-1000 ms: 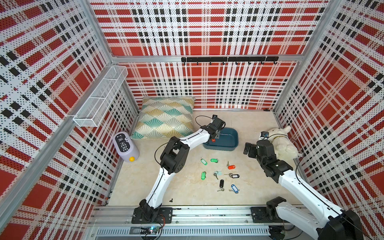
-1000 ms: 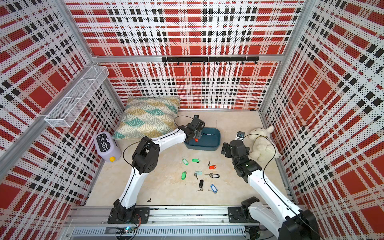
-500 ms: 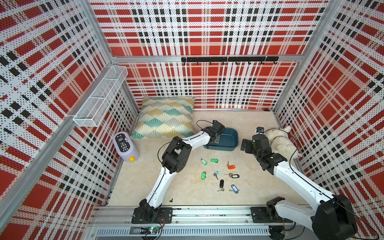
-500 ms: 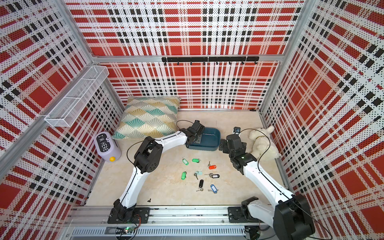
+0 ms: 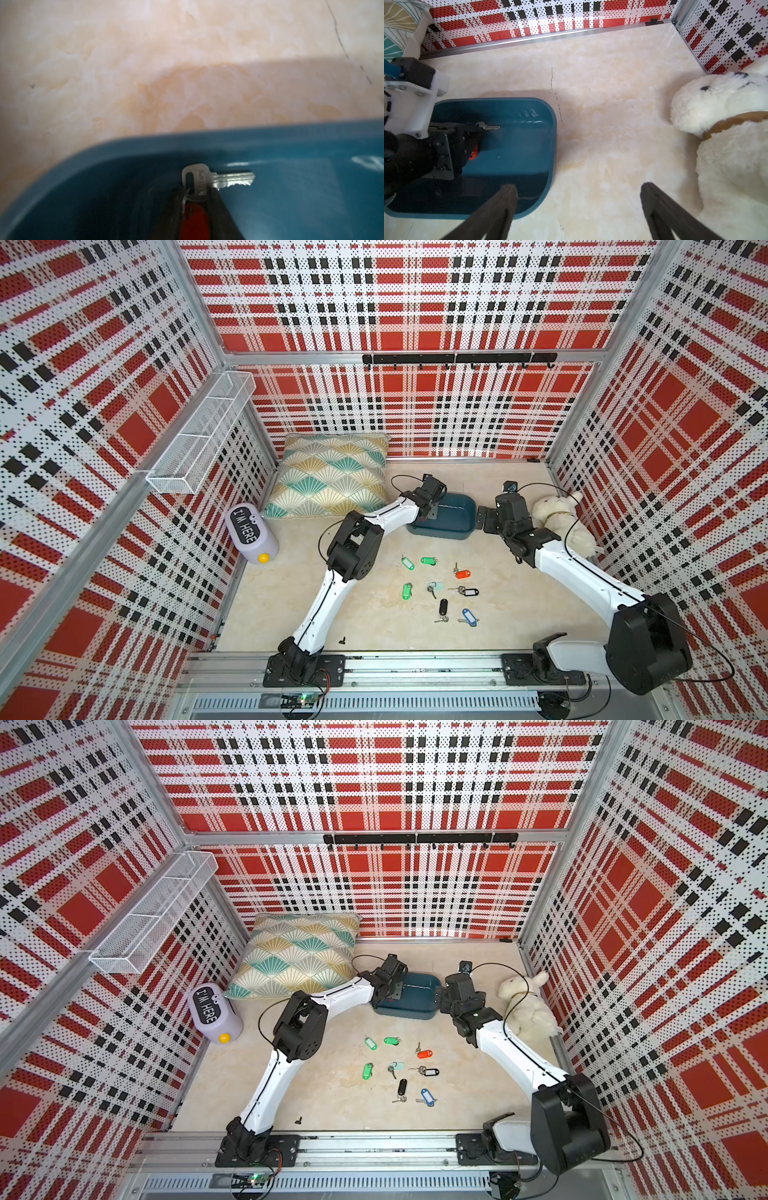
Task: Take the keys out of the storage box
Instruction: Move the storage box to the center of the board.
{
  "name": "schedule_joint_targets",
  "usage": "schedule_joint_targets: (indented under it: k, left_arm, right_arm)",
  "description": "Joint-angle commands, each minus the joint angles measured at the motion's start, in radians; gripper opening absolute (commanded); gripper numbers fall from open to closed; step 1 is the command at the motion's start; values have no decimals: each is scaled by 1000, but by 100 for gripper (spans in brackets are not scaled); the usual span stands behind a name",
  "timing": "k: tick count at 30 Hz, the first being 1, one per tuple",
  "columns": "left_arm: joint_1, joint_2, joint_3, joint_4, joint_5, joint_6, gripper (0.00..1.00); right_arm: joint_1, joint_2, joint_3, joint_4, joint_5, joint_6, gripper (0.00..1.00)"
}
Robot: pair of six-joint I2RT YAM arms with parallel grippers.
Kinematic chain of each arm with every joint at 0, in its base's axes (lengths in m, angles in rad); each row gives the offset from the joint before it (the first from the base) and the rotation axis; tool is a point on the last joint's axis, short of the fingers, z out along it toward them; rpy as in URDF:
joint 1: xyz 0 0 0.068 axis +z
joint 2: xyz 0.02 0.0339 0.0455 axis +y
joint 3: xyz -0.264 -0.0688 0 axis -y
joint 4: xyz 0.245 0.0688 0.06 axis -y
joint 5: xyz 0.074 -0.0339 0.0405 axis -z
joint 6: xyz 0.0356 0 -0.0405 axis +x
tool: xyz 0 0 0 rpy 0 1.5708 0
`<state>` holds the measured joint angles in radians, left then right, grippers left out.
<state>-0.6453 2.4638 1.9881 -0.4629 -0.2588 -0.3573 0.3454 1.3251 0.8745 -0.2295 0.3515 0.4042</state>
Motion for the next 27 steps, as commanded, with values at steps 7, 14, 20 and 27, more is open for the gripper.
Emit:
schedule_joint_targets:
  k: [7,14,20,27]
  left_arm:
    - [41,121,112,-38,49,-7,0]
    - [40,82,97,11,60,-8,0]
    - [40,11,30,69,65,-8,0]
    - [32,-115,-103,178,61,-47,0]
  right_arm:
    - [-8,17,17,32,-16,-30,100]
    - [-8,14,14,42,-32,-35,100]
    - [-8,13,6,54,-46,-36,100]
    - [-8,4,-3,67,-69,-33,100]
